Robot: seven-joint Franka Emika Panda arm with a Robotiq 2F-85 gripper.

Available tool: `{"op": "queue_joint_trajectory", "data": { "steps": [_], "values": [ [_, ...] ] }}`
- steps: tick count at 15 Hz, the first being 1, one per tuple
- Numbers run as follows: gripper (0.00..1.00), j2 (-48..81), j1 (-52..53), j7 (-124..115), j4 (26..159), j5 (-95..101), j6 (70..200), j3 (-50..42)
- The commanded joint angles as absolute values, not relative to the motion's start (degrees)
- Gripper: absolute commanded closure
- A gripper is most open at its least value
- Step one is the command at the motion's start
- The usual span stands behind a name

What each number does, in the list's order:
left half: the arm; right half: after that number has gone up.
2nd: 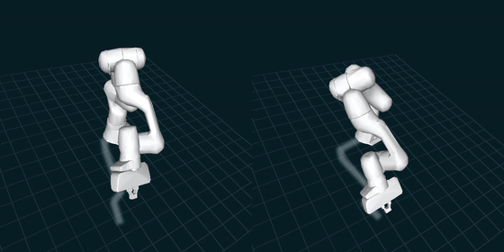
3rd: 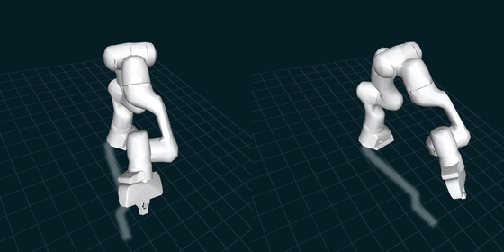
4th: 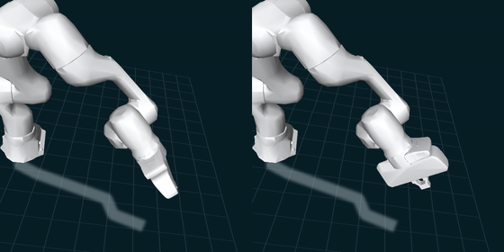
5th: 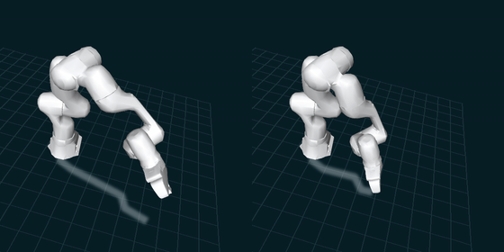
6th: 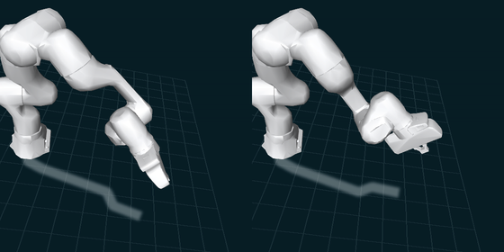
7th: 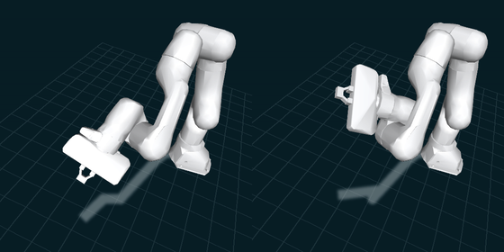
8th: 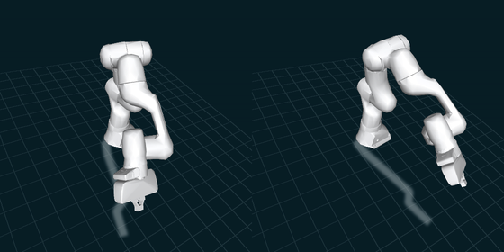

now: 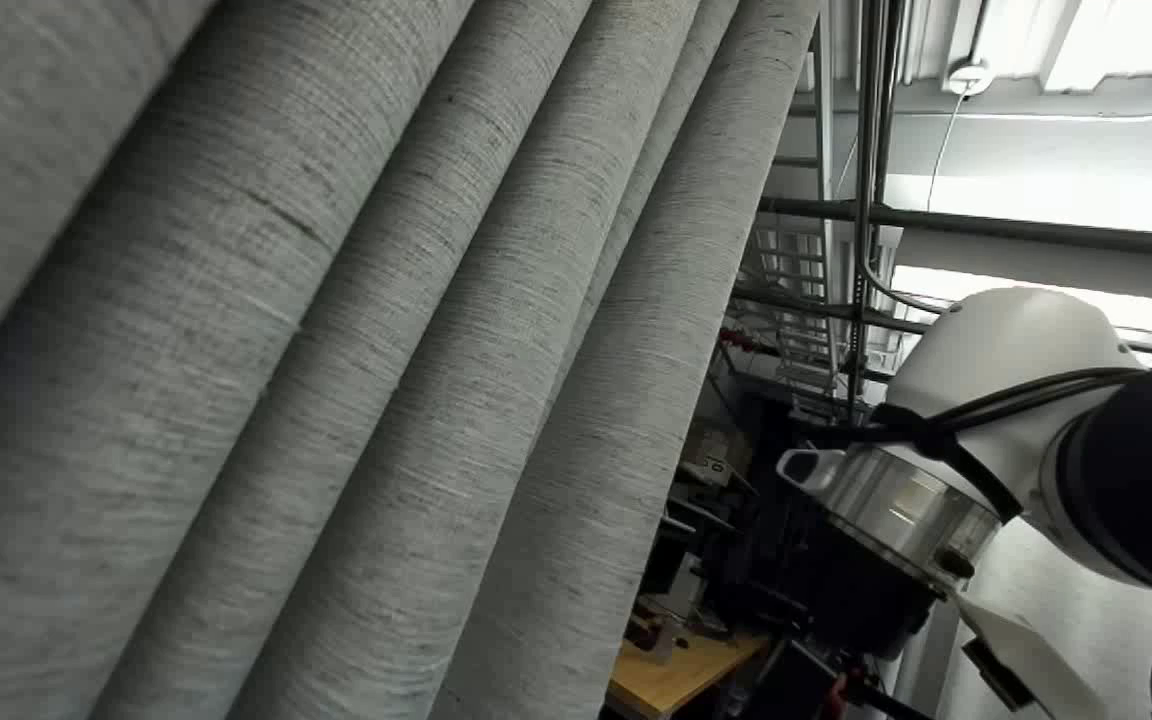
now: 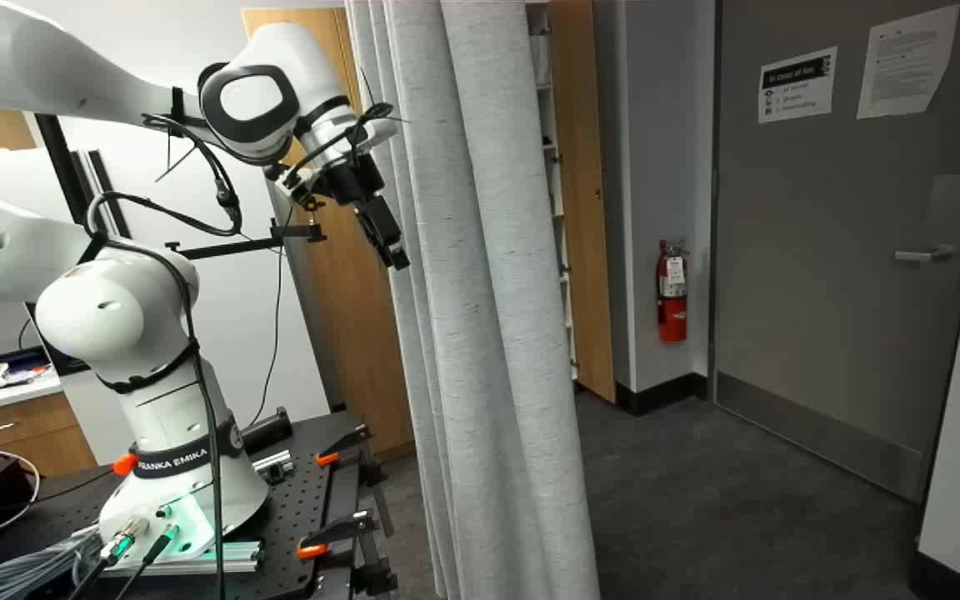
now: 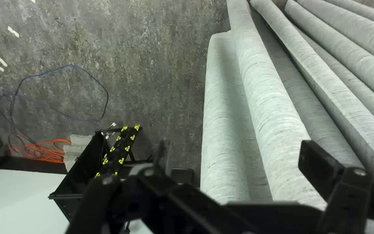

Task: Pull the curtain to the right

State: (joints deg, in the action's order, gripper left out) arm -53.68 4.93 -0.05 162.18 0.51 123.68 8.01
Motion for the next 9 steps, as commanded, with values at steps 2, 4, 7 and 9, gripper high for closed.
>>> {"op": "queue_joint_trajectory", "data": {
  "steps": [2,4,7,9],
  "values": [
    [0.00,-53.1,5.5,-0.5,162.0,1.1,123.3,7.5],
    [0.00,-52.8,5.5,-0.5,162.2,1.1,123.3,7.4],
    [0.00,-52.6,5.5,-0.5,162.2,1.1,123.3,7.4],
    [0.00,-52.6,5.5,-0.5,162.2,1.1,123.3,7.4]
  ]
}}
